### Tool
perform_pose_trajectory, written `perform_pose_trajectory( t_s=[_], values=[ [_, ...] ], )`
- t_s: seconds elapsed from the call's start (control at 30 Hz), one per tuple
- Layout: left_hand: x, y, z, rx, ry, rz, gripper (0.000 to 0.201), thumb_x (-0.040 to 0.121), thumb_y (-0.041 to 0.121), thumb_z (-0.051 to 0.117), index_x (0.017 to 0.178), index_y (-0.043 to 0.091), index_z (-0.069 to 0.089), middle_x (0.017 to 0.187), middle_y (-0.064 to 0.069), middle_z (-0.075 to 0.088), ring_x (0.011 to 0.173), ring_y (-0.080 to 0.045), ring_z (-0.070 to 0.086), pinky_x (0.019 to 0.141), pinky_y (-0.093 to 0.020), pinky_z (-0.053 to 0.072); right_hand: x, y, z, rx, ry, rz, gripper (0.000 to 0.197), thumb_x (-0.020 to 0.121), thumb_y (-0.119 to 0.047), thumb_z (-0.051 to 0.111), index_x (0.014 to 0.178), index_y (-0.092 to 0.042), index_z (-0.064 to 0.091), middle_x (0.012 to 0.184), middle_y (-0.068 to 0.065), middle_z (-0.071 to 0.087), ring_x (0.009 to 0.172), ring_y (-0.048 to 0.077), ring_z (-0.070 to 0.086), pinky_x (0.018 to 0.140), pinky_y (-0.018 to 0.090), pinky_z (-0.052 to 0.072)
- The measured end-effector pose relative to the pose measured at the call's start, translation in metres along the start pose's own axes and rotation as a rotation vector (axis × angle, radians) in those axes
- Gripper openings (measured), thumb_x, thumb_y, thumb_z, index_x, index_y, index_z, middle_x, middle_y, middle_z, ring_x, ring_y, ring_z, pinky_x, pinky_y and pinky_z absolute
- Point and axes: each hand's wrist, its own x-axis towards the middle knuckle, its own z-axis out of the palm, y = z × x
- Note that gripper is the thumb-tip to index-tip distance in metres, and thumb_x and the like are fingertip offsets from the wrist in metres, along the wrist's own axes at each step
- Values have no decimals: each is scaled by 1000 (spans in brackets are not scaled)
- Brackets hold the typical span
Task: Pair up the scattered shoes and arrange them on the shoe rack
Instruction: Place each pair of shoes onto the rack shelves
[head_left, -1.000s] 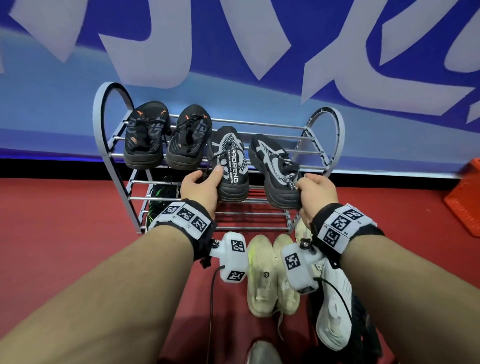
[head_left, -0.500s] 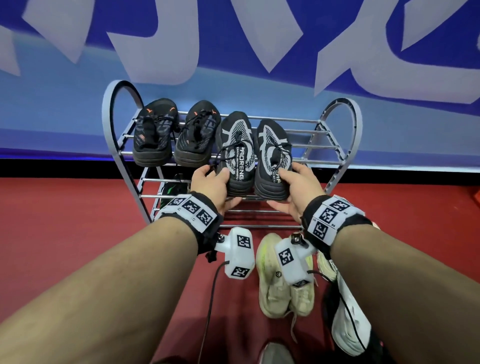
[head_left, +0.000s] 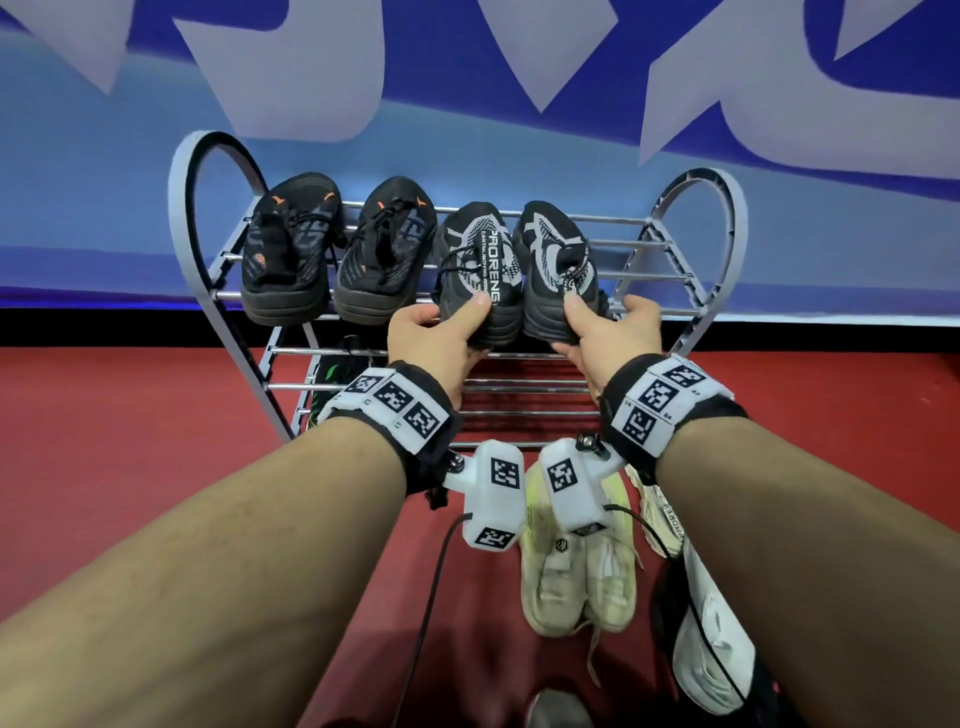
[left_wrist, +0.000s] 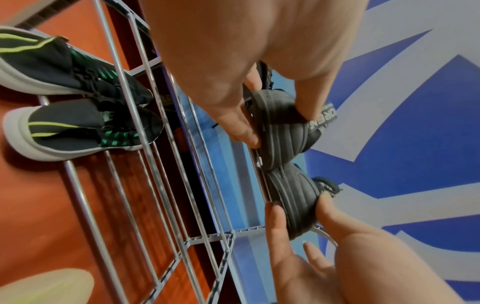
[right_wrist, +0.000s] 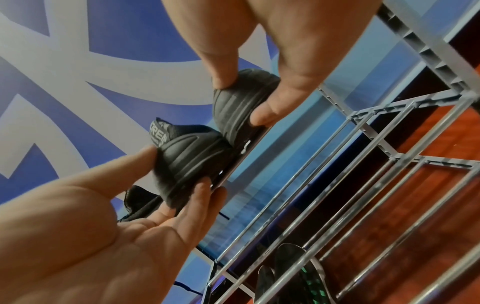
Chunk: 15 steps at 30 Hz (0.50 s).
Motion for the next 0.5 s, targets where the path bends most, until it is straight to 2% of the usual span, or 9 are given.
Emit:
perform_pose_trajectory(
  t_s=[0.07,0.13,0.2,0.27,0.33,0.43,0.5],
  values=[
    [1,-2,-1,38,26,12,98,45,29,89,126,-9,47,111,-27,67,102,-39,68,81,-54,57,2,3,4,3,26,-3,69,80,-27,78,133,-6,39,126,17,52,79,26,71,61,27,59],
    [5,-6,-4,159,99,36,90,42,41,89,116,6,53,109,-18,69,98,-33,69,82,-50,58,3,6,6,26,35,13,62,82,-23,77,130,-1,46,111,12,57,75,21,68,67,30,60],
    [9,-6,-6,271,142,57,74,45,51,89,102,20,54,107,-12,68,86,-26,71,80,-44,59,3,4,6,66,30,32,58,84,-19,76,131,0,47,98,4,56,76,18,66,72,33,60],
    [11,-4,-1,280,183,41,53,59,43,88,91,21,52,95,-13,67,57,-20,65,69,-41,61,3,1,5,109,23,53,57,86,-10,72,135,-1,45,101,5,53,92,28,67,78,34,60],
    [12,-5,6,352,246,21,45,69,42,84,80,20,47,73,-10,61,42,-18,55,56,-35,56,3,-2,3,102,12,70,57,87,1,67,138,-2,42,99,3,52,103,35,65,85,37,57],
    [9,-7,14,380,239,48,40,80,38,77,74,13,46,58,-7,58,45,-18,59,49,-29,50,0,-1,-2,53,1,59,55,84,5,68,134,-5,47,113,16,60,99,34,67,84,36,58],
    [7,-6,16,341,231,52,33,86,32,72,76,10,49,62,-8,61,54,-19,67,50,-29,53,-1,0,-7,30,4,58,50,83,-1,71,129,-6,50,106,19,64,88,31,71,80,35,59]
  ],
)
